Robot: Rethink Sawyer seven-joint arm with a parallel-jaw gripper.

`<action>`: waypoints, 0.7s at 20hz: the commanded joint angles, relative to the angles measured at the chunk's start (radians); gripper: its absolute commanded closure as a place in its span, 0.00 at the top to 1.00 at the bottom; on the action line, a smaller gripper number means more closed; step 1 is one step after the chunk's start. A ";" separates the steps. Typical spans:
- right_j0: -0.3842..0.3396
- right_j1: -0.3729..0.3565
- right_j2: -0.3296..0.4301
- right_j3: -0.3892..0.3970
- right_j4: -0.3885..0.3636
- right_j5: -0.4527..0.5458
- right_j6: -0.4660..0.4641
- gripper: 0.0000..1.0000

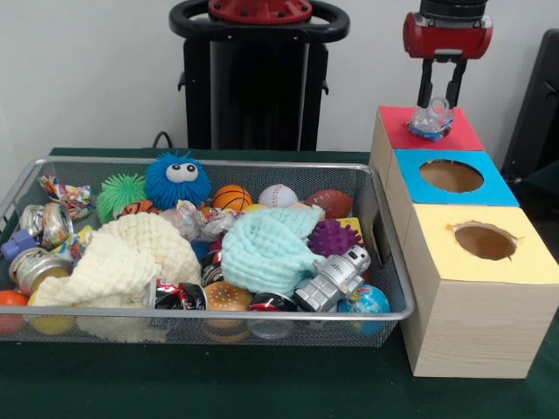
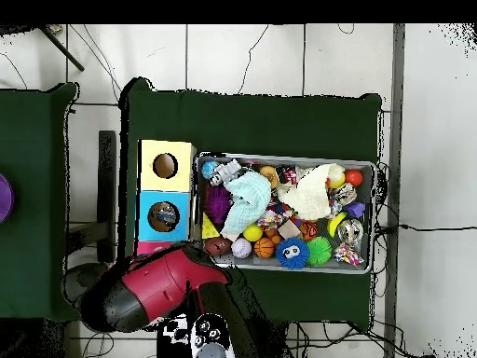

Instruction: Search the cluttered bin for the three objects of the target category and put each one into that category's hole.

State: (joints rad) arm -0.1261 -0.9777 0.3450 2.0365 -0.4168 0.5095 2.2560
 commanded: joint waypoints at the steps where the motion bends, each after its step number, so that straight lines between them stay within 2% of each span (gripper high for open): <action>1: -0.022 0.007 0.032 0.071 0.021 0.041 -0.015 0.00; 14: -0.026 -0.030 0.050 0.067 0.040 0.070 -0.037 0.00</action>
State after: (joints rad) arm -0.1272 -0.9965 0.3453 2.0519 -0.4117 0.5093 2.2560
